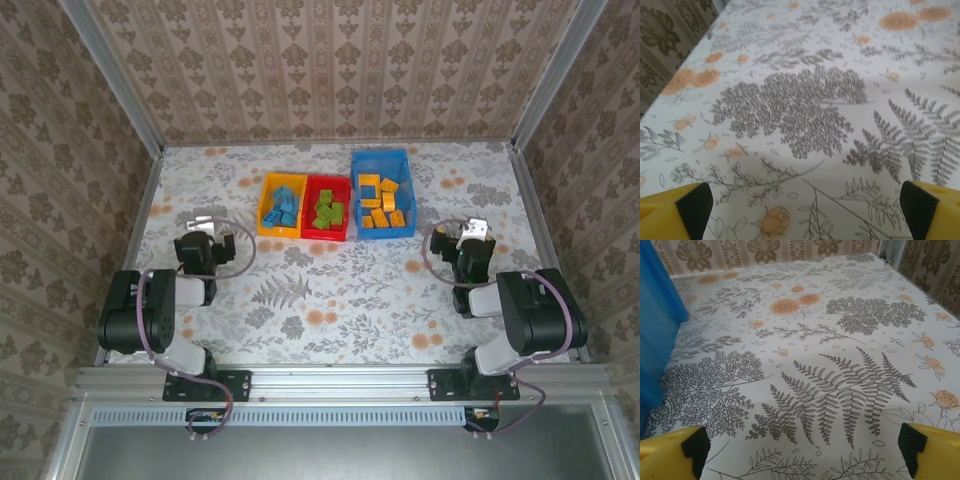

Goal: Sort the legos into containers by color

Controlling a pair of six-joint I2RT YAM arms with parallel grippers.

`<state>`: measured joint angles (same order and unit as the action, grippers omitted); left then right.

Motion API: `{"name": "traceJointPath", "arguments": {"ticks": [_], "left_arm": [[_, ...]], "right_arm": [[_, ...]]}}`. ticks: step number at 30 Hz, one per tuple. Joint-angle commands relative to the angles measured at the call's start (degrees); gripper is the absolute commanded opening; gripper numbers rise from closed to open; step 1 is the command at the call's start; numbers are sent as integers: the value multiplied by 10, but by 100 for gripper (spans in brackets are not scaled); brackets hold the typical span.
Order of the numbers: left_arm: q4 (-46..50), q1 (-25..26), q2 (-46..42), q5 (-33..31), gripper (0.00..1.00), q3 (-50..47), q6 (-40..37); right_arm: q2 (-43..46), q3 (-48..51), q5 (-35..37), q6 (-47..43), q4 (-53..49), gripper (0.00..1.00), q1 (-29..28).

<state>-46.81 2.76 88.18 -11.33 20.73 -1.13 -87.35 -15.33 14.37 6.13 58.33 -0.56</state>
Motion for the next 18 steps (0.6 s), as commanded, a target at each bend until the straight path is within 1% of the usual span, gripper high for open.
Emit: {"name": "traceJointPath", "arguments": {"ticks": [1,2,10,15,18], "left_arm": [[-39,-5,-2,2,100,15,7],[-44,-4,0,1,100,15,5],[-43,-4,-1,1,100,14,4],[-43,-4,0,1,100,15,5],[-45,-4,-1,2,100,13,4]], "right_arm": [[-5,-67,8,-14,-68,100,-16],[-9,-63,13,-20,-51,100,-22],[-5,-56,14,-19,-46,100,-22],[-6,-66,9,-19,-61,100,-21],[-4,-53,10,-20,-39,100,-21]]}}
